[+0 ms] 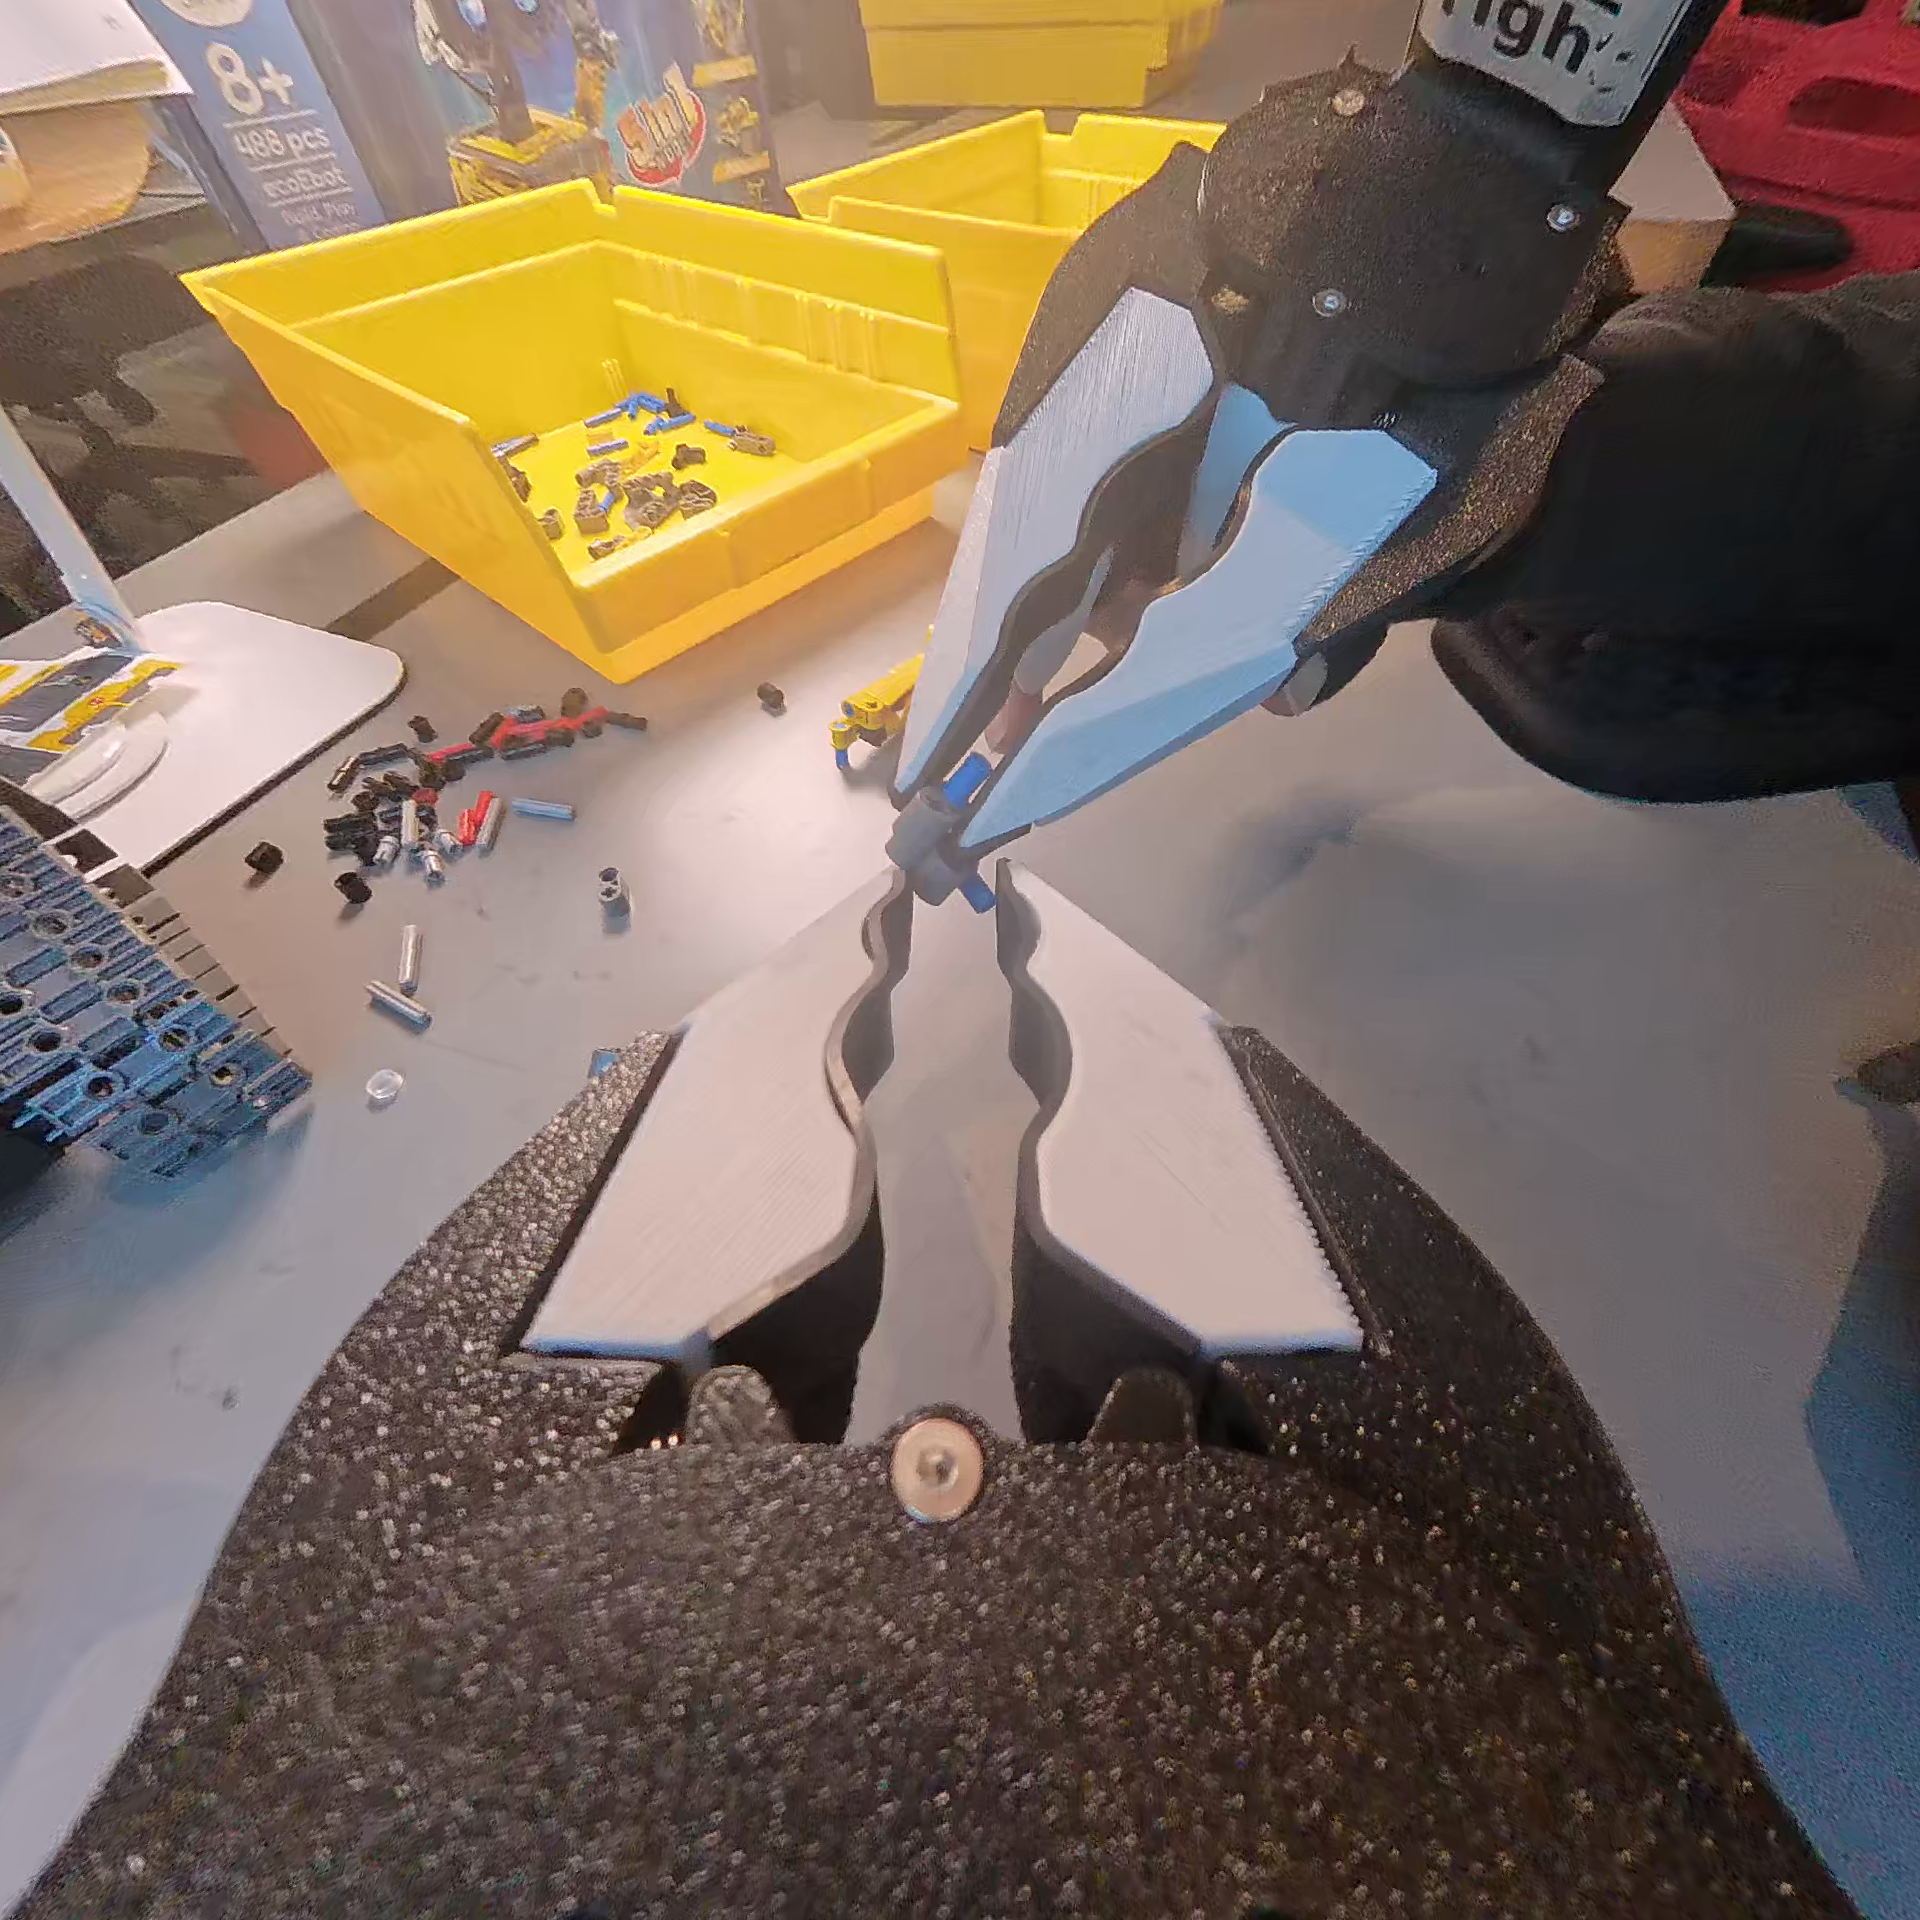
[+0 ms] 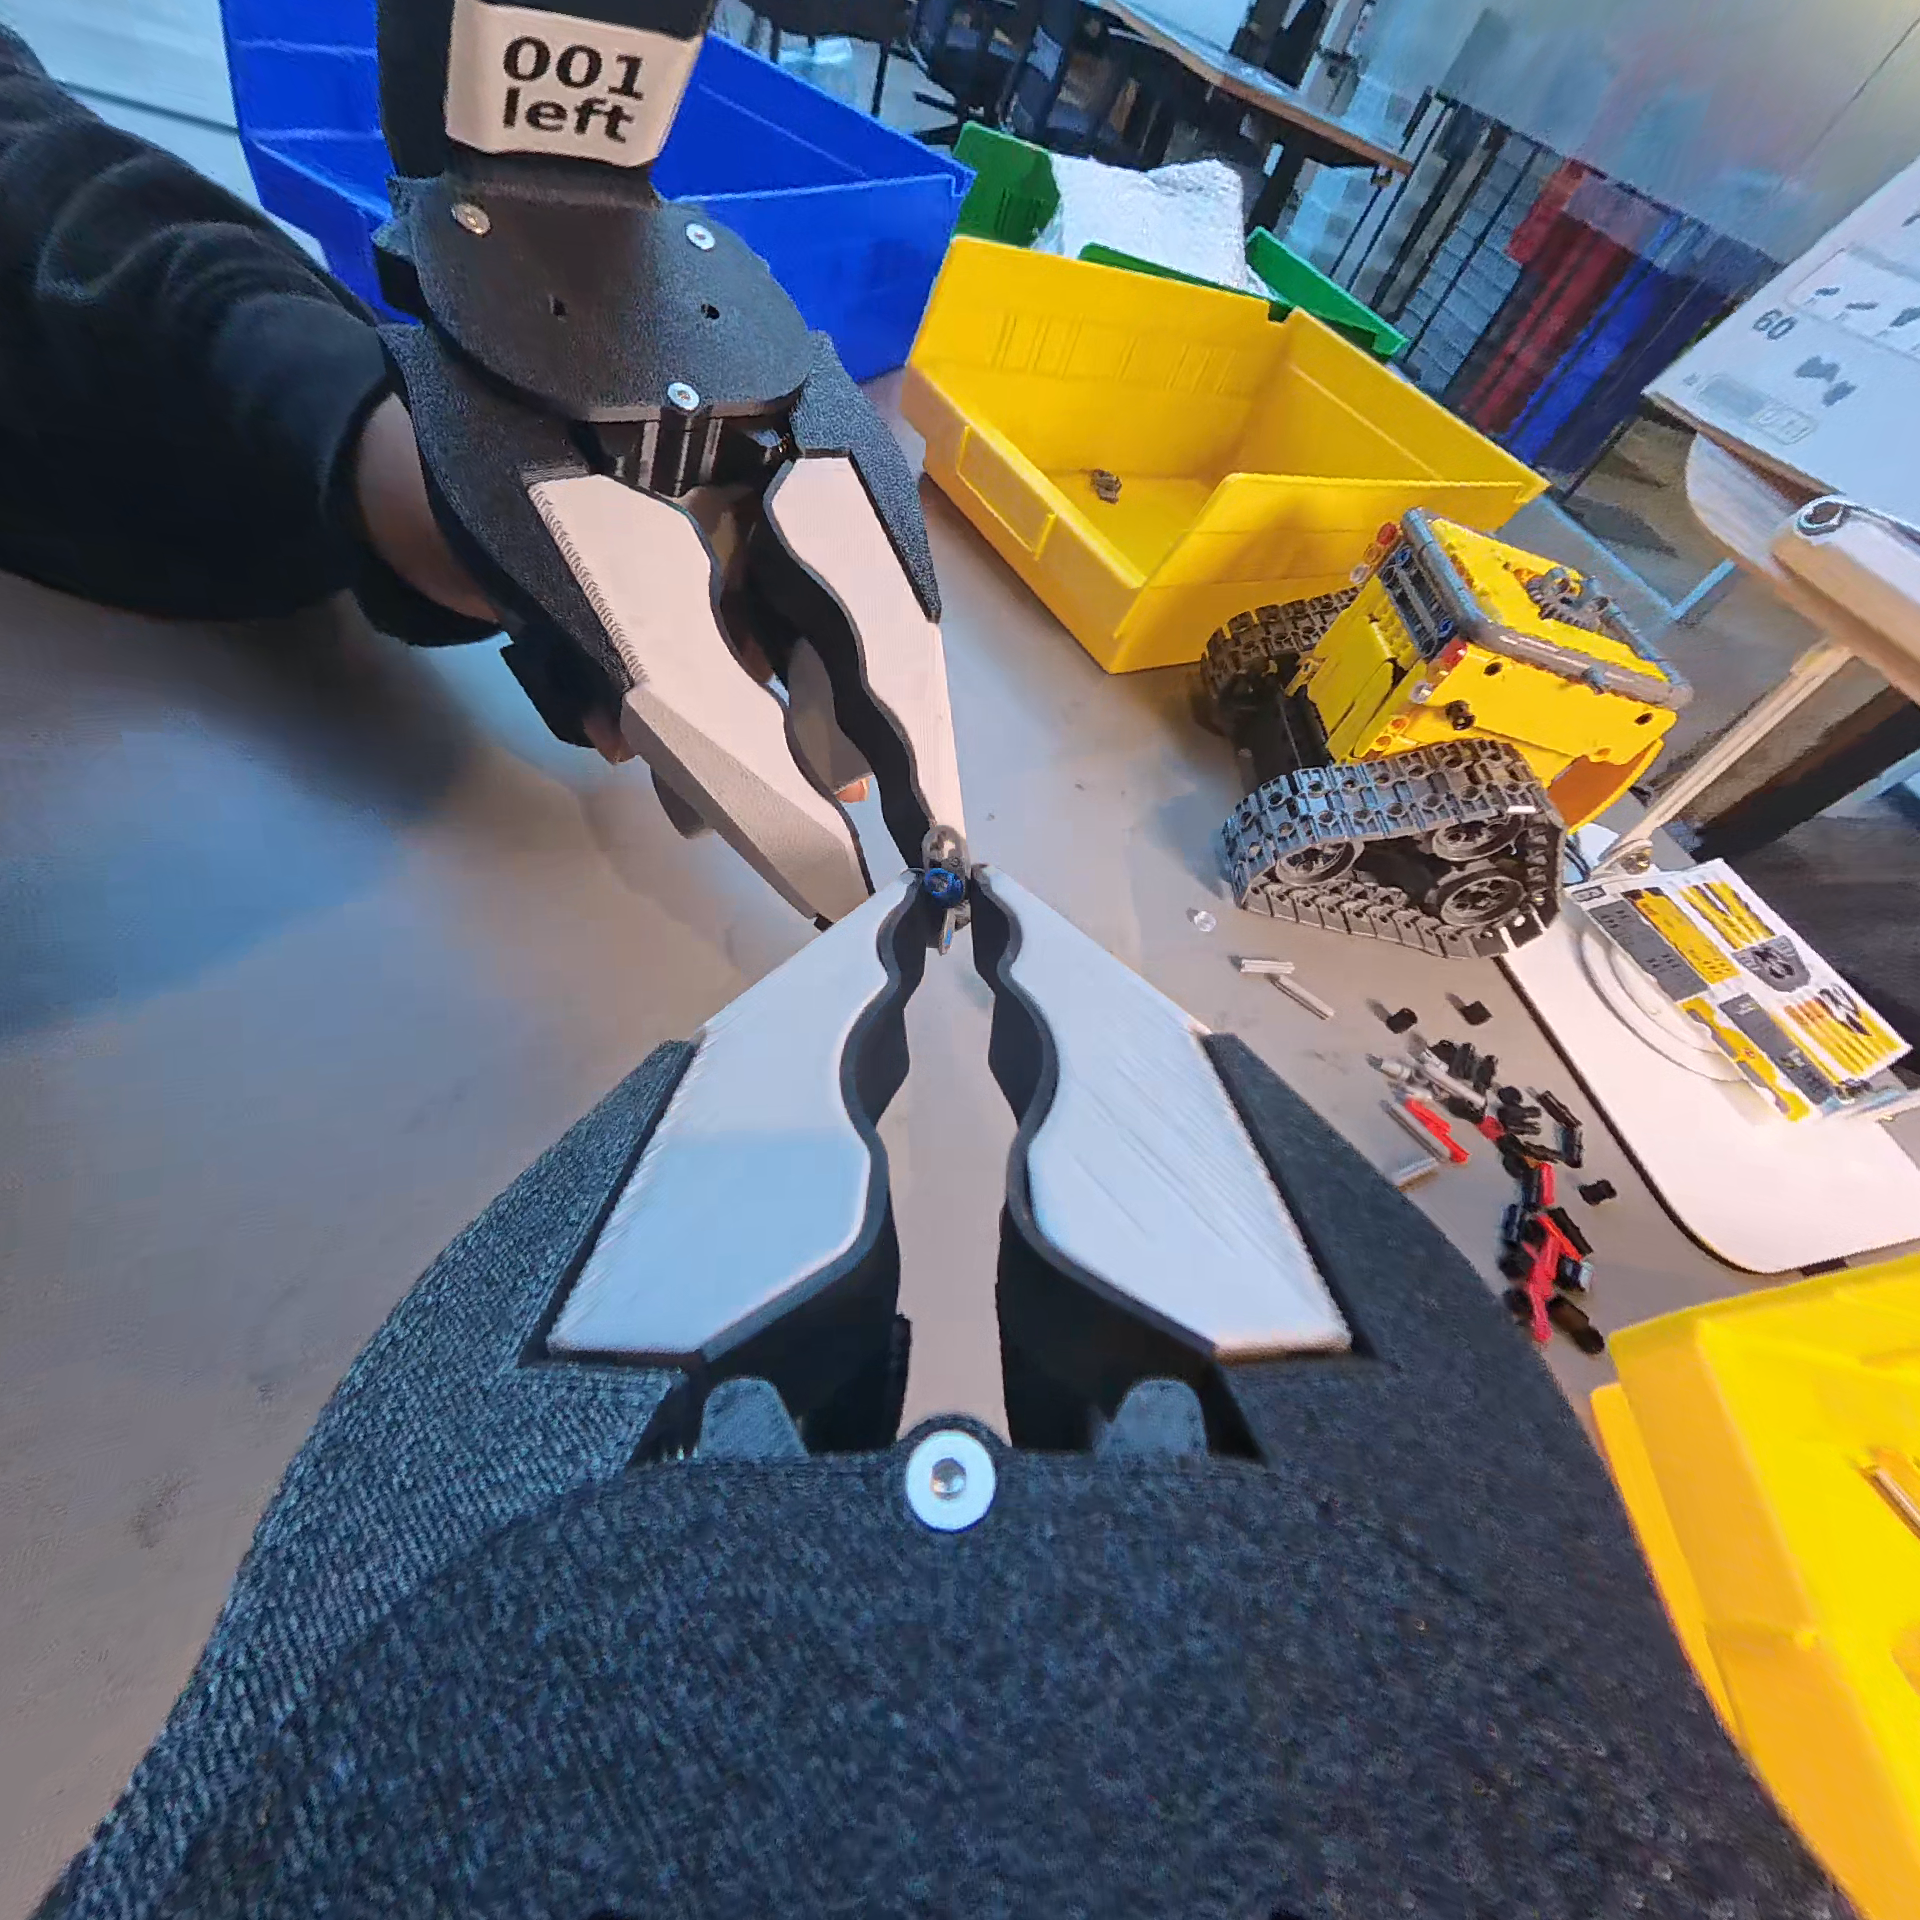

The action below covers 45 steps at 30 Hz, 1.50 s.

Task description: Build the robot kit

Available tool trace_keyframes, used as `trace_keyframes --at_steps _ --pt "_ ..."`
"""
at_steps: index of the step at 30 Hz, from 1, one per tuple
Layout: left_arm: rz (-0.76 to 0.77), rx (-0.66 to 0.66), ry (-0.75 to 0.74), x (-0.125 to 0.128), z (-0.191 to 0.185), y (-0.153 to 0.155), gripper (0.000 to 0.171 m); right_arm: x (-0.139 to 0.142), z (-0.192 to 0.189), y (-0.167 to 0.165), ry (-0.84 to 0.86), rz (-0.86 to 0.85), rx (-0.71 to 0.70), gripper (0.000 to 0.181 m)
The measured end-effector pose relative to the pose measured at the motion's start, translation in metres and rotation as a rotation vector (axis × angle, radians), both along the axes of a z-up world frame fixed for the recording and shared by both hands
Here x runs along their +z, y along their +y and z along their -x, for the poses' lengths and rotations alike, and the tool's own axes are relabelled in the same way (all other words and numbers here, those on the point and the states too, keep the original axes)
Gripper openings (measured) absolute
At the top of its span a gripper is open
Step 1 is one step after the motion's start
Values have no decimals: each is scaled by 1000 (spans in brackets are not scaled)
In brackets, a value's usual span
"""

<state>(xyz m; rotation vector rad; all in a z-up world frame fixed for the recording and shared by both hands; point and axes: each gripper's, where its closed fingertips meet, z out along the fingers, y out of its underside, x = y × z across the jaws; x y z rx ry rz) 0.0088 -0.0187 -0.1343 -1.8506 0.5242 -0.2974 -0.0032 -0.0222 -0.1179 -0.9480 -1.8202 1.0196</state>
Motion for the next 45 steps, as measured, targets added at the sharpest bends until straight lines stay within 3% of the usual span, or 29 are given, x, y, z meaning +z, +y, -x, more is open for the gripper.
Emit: trace_keyframes --at_steps 4,10,26,45 --pt "-21 -16 -81 8 3 -1 16 8 6 0 23 28 61 8" --pt "29 -147 -265 13 0 -13 15 11 5 -10 51 131 168 7" --pt "71 -323 -162 -7 -15 -32 22 -5 -10 -31 9 141 339 8" --pt "-63 -196 -109 11 -4 -18 20 14 -1 -18 51 310 232 8"
